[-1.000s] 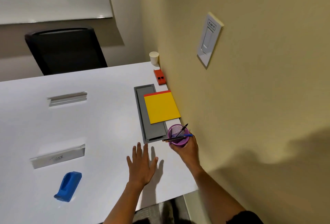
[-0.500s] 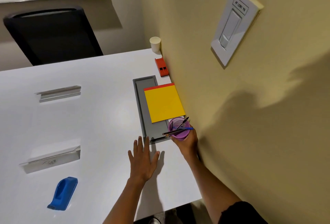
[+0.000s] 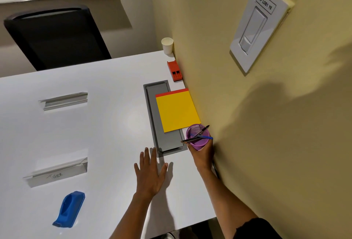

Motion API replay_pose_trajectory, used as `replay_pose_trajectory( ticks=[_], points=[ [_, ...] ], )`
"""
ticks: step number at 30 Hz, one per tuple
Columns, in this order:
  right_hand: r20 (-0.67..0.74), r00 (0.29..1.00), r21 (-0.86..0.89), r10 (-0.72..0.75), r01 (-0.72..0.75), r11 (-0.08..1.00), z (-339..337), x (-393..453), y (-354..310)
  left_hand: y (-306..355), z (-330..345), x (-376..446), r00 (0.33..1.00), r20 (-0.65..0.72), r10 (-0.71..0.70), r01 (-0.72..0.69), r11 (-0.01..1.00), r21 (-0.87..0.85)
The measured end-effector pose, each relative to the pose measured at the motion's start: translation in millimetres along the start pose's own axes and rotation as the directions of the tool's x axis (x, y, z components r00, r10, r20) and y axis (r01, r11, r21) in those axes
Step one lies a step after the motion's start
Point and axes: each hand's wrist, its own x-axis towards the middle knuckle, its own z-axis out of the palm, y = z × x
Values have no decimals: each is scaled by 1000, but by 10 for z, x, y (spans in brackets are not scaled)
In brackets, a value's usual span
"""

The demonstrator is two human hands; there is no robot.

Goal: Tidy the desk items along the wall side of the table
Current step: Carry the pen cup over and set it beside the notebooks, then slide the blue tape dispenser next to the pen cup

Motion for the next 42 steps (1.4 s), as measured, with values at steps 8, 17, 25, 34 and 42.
replay_pose_trajectory(
  ticks=[8,17,25,34,42],
  points=[
    [-20,1000,41,12,-11,999,-10,-46,48,-31,26,-82,1000,-5,6,-6,1000,-5],
    [-74,994,-36,85,-88,995,-6,-282,114,-142,27,-251,1000,-12,-16,16,1000,-3],
    [154,988,-345,15,39,938,20,-879,254,-284,-67,-446,996,-63,-62,64,998,29],
    [547,803,-490,-237,537,687,215,-1048,8,-571,-210,-951,969,-164,-184,189,982,13],
    [688,663,-430,-295,700,571,453,-1646,-330,-1032,-502,-1637,926,-249,-285,297,955,13]
  ],
)
